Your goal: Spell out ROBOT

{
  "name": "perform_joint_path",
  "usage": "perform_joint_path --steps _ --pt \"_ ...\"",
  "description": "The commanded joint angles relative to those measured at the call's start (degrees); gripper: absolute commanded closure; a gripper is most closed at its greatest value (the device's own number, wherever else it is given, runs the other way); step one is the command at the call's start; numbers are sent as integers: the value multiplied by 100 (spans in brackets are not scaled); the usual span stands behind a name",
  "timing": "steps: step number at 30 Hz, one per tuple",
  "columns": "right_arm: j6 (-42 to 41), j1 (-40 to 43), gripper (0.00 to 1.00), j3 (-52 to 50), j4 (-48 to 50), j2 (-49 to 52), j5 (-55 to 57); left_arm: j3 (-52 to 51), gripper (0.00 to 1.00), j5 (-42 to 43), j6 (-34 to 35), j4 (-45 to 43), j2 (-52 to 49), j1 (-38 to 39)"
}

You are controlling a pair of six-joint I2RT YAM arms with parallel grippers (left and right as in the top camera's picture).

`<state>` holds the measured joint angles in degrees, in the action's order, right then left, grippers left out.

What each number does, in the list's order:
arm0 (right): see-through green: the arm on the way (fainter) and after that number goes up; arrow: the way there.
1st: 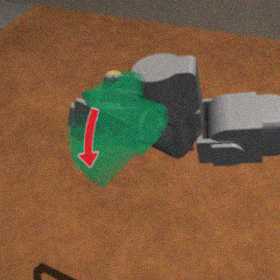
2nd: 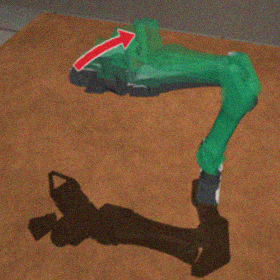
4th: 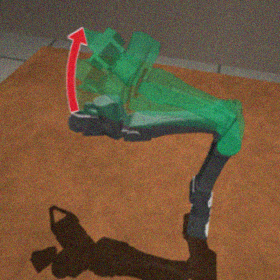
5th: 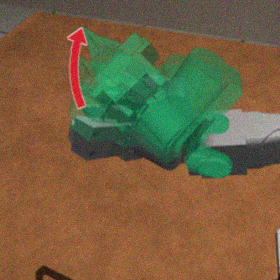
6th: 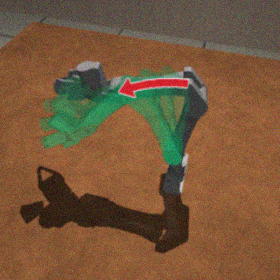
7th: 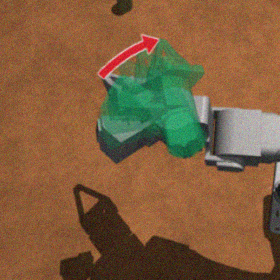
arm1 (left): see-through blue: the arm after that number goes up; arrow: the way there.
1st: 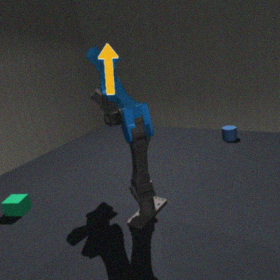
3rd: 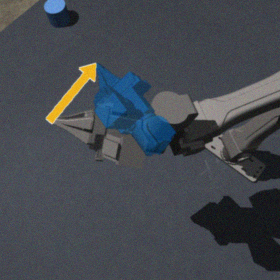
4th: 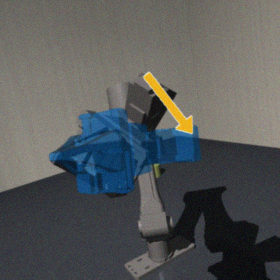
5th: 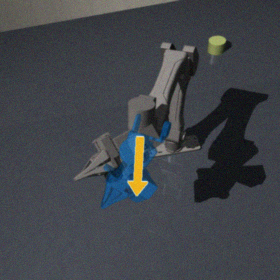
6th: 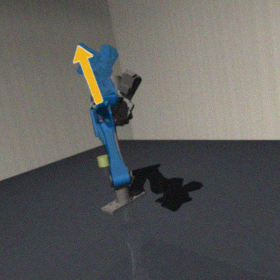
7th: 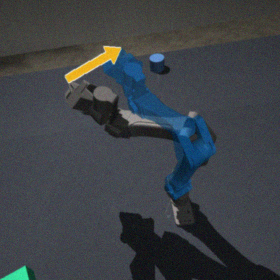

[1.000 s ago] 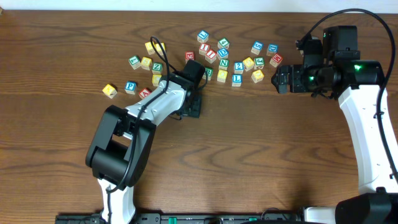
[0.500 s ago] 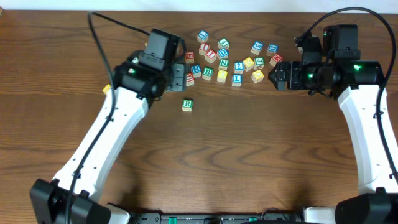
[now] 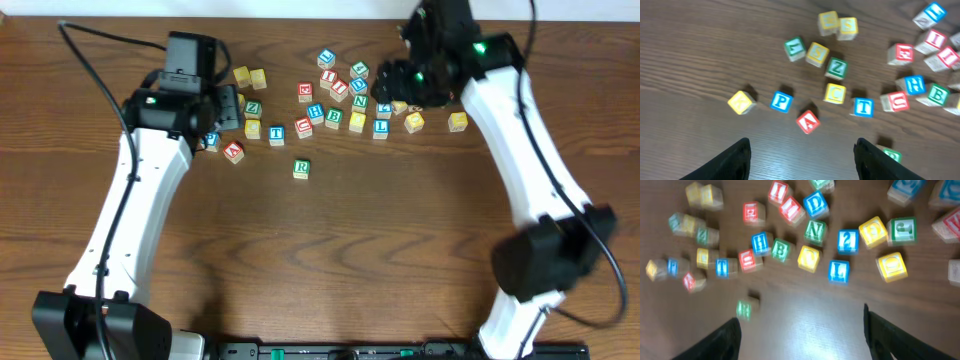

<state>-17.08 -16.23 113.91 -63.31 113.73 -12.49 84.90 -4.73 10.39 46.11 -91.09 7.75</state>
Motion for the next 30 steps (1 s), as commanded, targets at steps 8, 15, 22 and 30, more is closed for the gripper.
perform_joint_path --steps 8,15,22,30 --pt "-905 -468 40 1027 162 1657 623 68 32 -87 -87 15 -33 -201" --pt "-1276 -761 44 1025 245 2087 1211 68 32 -87 -90 13 -33 -201" --pt "-1563 -861 48 999 313 2232 1574 66 32 -90 -90 11 -35 -201" --pt "-1611 -863 49 881 466 2258 1604 66 32 -90 -90 11 -59 -201"
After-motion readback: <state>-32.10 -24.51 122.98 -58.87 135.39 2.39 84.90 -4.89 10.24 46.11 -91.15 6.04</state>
